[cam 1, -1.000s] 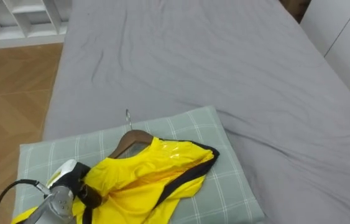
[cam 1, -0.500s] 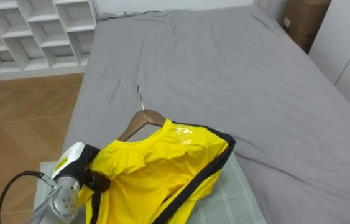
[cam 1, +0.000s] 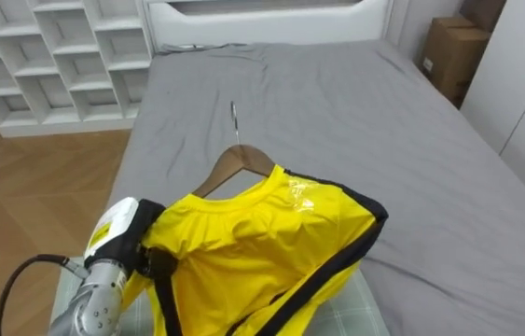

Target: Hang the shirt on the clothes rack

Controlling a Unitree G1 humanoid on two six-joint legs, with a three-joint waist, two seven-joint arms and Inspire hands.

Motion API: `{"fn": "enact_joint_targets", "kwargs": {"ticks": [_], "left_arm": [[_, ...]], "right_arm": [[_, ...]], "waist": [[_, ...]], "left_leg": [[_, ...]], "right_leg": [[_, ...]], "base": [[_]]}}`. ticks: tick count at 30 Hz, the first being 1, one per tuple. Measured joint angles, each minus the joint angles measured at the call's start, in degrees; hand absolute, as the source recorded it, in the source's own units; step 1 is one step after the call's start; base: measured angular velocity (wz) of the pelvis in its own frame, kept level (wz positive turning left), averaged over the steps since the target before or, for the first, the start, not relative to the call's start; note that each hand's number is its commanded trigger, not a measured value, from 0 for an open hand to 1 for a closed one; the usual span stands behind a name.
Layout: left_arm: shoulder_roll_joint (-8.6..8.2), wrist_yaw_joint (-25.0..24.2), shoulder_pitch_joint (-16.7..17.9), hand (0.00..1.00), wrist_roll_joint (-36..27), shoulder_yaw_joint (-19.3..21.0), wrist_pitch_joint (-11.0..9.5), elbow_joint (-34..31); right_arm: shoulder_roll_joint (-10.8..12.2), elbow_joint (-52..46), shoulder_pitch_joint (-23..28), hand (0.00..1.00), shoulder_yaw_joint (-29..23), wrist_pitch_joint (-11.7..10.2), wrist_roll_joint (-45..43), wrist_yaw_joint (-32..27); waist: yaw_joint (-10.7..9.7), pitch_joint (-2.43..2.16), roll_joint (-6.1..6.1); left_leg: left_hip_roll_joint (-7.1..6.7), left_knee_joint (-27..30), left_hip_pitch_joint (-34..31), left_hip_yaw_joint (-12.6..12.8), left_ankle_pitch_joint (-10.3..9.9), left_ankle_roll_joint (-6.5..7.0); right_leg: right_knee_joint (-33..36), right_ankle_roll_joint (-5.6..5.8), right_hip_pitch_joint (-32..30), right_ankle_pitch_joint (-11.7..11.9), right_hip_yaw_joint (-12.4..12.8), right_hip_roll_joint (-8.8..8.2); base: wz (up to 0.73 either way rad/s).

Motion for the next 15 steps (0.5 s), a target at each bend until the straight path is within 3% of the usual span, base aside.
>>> {"fn": "enact_joint_targets", "kwargs": {"ticks": [11,15], "left_arm": [[-0.17,1.13,5.67,1.00,0.71,-1.44,0.04,-3.57],[-0.29,1.14,9.04,1.00,0.76,-1.44,0.01,-8.82]], "right_arm": [[0.04,-12.75,1.50,0.00,-1.79,0.39,-13.65,-3.01],[-0.04,-21.08,4.22,0.00,-2.34,0.29,-18.42,-6.30]], "waist": [[-0.55,-0.13,-0.07],[-0.21,-0.09,0.15]], "left_leg": [[-0.01,-0.96,2.41,0.18,-0.12,0.00],[0.02,-1.54,3.66,0.26,-0.11,-0.01]], "right_leg": [[0.01,0.28,1.77,-0.28,0.66,0.30],[0.06,0.33,2.63,-0.47,0.64,0.35]], "base": [[-0.02],[0.00]]}}
